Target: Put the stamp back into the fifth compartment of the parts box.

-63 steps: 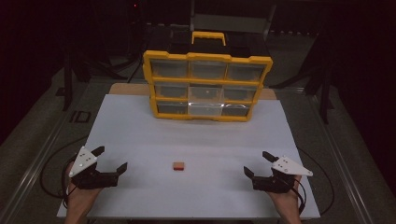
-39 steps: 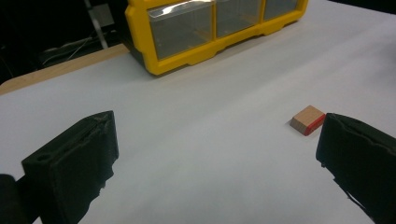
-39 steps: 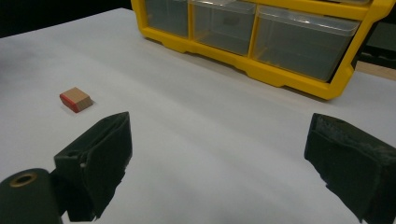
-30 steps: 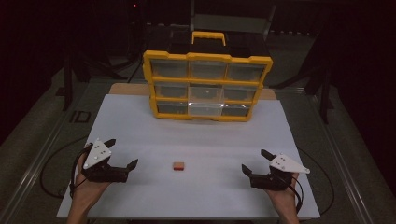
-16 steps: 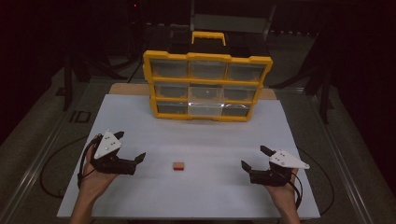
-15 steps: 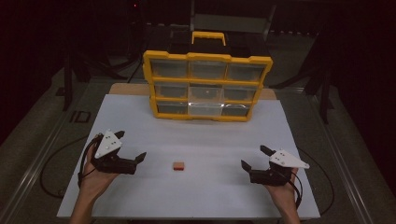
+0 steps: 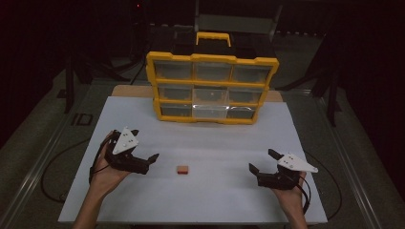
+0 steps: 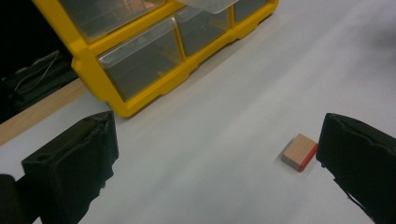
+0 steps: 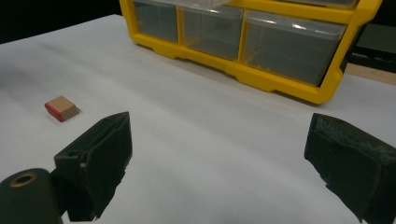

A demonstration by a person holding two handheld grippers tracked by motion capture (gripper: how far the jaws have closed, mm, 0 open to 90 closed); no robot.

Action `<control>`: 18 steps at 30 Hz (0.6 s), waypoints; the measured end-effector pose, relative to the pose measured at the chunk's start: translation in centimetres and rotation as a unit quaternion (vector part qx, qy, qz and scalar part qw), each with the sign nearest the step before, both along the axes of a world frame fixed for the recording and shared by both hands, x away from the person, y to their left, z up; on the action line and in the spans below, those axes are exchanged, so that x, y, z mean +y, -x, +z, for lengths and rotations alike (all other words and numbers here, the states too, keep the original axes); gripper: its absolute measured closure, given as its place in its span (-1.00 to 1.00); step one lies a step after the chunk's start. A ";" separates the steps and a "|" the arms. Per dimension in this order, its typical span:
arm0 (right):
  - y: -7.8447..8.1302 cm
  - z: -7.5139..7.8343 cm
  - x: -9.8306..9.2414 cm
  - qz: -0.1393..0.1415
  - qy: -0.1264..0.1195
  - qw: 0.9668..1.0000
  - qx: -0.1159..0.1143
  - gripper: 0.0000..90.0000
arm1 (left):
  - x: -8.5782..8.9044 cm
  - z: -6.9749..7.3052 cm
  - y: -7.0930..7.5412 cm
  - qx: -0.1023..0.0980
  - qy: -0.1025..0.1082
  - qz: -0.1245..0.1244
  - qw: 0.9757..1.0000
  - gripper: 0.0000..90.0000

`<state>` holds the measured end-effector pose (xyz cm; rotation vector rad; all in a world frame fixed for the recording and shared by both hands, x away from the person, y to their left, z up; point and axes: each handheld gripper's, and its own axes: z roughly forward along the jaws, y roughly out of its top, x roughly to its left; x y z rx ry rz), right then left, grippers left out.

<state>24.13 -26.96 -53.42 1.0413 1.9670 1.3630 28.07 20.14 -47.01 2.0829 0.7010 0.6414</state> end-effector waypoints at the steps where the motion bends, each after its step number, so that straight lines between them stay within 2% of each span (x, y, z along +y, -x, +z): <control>1: 0.0 -0.1 -0.1 -0.001 0.000 1.000 0.000 -0.84 | -0.1 0.0 -0.2 0.001 0.000 -0.001 1.000 -1.00; 8: 0.3 -0.3 -0.6 -0.006 -0.010 1.000 0.002 -0.84 | -1.1 -0.7 -1.0 0.012 -0.022 -0.013 1.000 -1.00; 18: 0.5 -0.5 -0.7 -0.008 -0.010 1.000 0.006 -0.84 | -2.3 -1.0 -2.2 0.020 -0.038 -0.024 0.999 -1.00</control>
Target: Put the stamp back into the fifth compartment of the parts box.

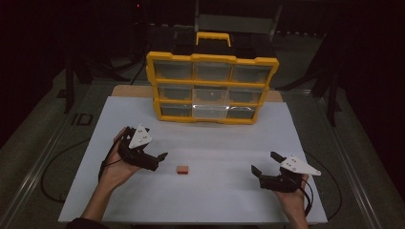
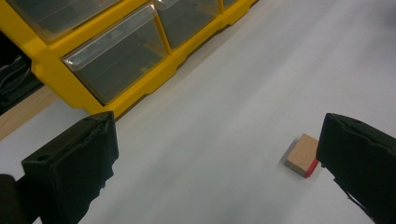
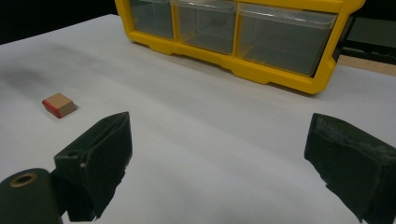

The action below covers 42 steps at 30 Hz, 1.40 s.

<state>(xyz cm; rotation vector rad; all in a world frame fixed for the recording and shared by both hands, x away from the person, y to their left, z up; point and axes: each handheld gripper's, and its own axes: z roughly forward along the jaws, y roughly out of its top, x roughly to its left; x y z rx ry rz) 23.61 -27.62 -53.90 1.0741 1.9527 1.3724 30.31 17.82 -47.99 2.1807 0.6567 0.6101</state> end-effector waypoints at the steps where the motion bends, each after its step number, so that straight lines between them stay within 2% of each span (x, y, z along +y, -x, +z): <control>1: 0.0 0.0 0.0 -0.001 0.000 1.000 0.001 -0.84 | -0.1 0.1 -0.2 0.000 0.000 0.001 1.000 -1.00; 6: 0.0 -0.1 0.0 0.000 0.003 1.000 0.000 -0.84 | -0.6 0.4 -0.9 0.003 -0.004 -0.002 1.000 -1.00; 9: 0.1 -0.1 0.0 0.001 0.002 1.000 0.000 -0.84 | -1.0 0.3 -1.3 0.006 -0.015 -0.007 1.000 -1.00; 19: 0.1 -0.1 -0.1 0.000 0.002 1.000 0.001 -0.84 | -2.1 -0.7 -2.2 0.024 -0.034 -0.018 0.999 -1.00; 24: 0.1 -0.2 0.0 0.001 0.004 1.000 0.002 -0.84 | -2.7 -1.2 -2.5 0.034 -0.052 -0.026 0.998 -1.00; 28: 0.1 -0.2 -0.1 0.000 0.003 1.000 0.002 -0.84 | -3.0 -1.6 -2.9 0.042 -0.057 -0.031 0.997 -1.00; 33: 0.1 -0.2 -0.1 0.000 0.003 1.000 0.003 -0.84 | -3.3 -1.8 -3.2 0.049 -0.068 -0.036 0.996 -1.00; 34: 0.1 -0.2 -0.1 0.000 0.003 1.000 0.003 -0.84 | -3.5 -1.9 -3.4 0.054 -0.077 -0.038 0.995 -1.00; 42: 0.0 -0.3 0.0 0.000 0.004 1.000 0.003 -0.84 | -4.6 -2.7 -3.5 0.071 -0.100 -0.053 0.991 -1.00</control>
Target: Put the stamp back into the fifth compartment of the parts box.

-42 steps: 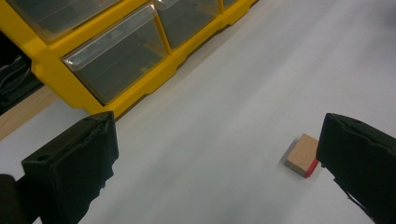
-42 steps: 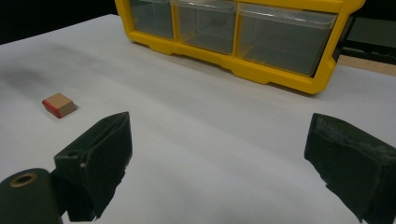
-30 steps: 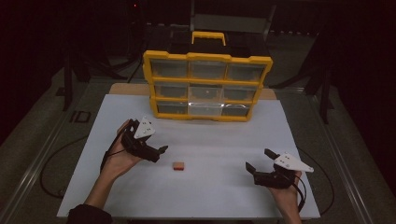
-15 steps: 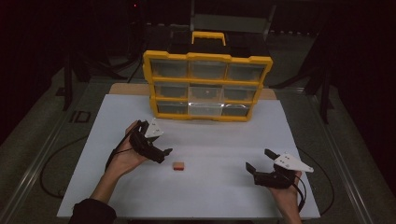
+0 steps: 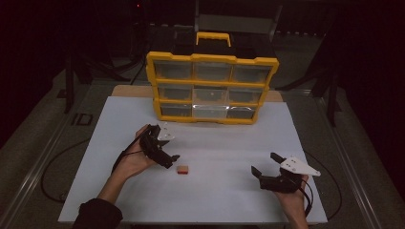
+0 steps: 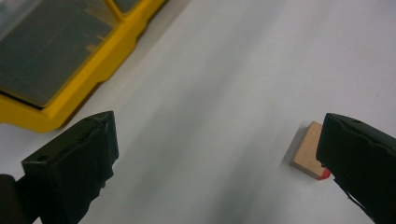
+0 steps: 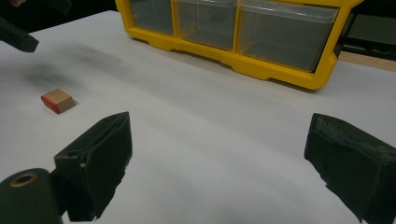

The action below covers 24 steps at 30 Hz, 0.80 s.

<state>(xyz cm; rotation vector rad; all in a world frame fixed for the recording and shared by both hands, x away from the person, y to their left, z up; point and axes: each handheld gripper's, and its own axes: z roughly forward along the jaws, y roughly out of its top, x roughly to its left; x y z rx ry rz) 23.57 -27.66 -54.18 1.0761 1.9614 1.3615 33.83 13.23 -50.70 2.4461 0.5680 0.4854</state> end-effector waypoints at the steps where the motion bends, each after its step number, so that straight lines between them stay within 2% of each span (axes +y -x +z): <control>1: 0.0 0.0 0.0 0.001 0.000 1.000 0.000 -0.84 | -0.2 -0.1 0.0 0.002 -0.003 -0.003 1.000 -1.00; 7: 0.0 0.0 0.0 0.001 0.000 1.000 0.001 -0.84 | -1.0 -0.9 -0.1 0.023 -0.025 -0.018 0.999 -1.00; 10: 0.0 0.0 0.0 0.002 0.000 1.000 0.001 -0.84 | -1.5 -1.2 -0.1 0.028 -0.038 -0.024 0.999 -1.00; 24: 0.0 -0.1 0.0 0.002 0.000 1.000 0.003 -0.84 | -2.8 -2.4 -0.3 0.063 -0.055 -0.051 0.995 -1.00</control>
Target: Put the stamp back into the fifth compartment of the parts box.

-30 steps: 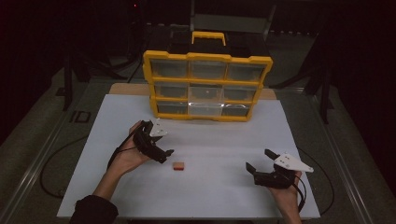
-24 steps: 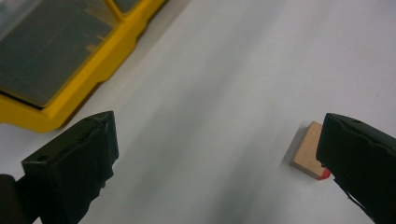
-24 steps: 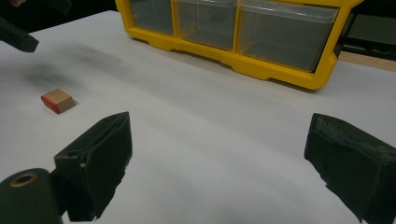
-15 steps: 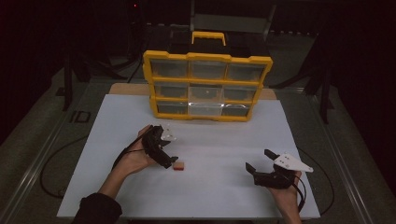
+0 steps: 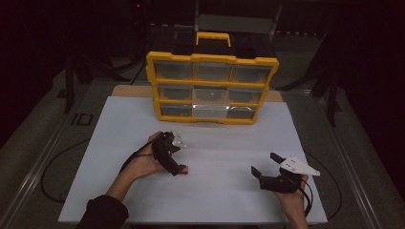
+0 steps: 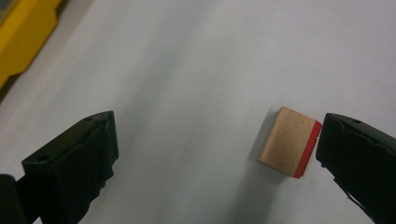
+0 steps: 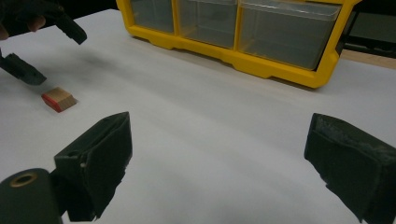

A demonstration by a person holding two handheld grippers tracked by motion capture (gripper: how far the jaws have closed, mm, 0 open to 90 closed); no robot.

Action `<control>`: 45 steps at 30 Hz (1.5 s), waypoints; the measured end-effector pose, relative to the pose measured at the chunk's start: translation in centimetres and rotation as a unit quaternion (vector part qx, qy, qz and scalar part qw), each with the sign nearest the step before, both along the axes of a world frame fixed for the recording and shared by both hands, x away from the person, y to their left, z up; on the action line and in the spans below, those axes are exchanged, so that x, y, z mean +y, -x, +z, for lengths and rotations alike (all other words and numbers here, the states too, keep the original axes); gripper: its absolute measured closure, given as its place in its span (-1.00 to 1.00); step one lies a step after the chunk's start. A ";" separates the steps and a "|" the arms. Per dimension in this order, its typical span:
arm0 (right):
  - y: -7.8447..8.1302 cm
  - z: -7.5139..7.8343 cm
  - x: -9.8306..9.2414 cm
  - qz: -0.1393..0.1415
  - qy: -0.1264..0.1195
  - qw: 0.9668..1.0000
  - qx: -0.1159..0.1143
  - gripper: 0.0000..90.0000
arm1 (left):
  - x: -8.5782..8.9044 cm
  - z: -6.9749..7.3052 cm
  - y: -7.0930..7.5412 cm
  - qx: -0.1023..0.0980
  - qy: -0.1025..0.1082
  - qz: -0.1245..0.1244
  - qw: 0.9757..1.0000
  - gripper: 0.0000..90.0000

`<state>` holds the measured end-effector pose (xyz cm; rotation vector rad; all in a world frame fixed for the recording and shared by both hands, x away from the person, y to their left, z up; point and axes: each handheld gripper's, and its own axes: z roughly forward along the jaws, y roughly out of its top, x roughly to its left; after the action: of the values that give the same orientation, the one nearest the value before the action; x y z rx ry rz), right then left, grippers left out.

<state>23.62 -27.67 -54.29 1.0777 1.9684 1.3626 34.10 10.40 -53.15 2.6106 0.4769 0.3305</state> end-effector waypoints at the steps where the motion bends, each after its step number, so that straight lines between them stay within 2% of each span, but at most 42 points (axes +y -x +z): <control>1: 0.0 0.0 0.0 0.000 0.000 1.000 0.000 -0.84 | -0.1 -0.1 0.0 0.003 -0.003 -0.003 1.000 -1.00; 7: 0.0 0.0 0.0 0.000 -0.001 1.000 0.001 -0.84 | -0.8 -0.7 0.2 0.023 -0.023 -0.010 0.999 -1.00; 14: 0.0 -0.1 0.0 0.001 0.000 1.000 0.003 -0.84 | -1.6 -1.4 0.8 0.029 -0.051 -0.036 0.998 -0.79; 17: 0.0 -0.1 0.0 0.001 0.000 1.000 0.003 -0.84 | -1.7 -1.5 0.8 0.028 -0.060 -0.044 0.997 -0.57; 19: 0.0 -0.1 0.0 0.000 0.001 1.000 0.003 -0.84 | -1.6 -1.5 0.8 0.029 -0.064 -0.058 0.996 -0.19; 25: -0.1 -0.1 0.0 -0.001 0.002 1.000 0.004 -0.84 | -1.6 -1.4 0.7 0.068 -0.051 -0.074 0.994 0.33; 27: -0.1 -0.1 0.0 -0.001 0.002 1.000 0.004 -0.84 | -1.6 -1.4 0.8 0.072 -0.052 -0.074 0.993 0.46; 38: -0.1 -0.2 0.0 0.001 0.001 1.000 0.006 -0.84 | -1.6 -1.3 0.6 0.087 -0.048 -0.064 0.993 0.49; 43: -0.1 -0.2 0.1 0.003 0.002 1.000 0.006 -0.84 | -1.5 -0.8 0.6 0.083 -0.034 -0.061 0.994 0.48; 45: -0.1 -0.2 0.1 0.003 0.001 1.000 0.006 -0.84 | -1.3 -0.3 0.6 0.075 -0.030 -0.057 0.995 0.48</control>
<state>23.74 -27.61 -54.50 1.0826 1.9832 1.3597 33.45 9.06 -53.45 2.7206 0.3702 0.1128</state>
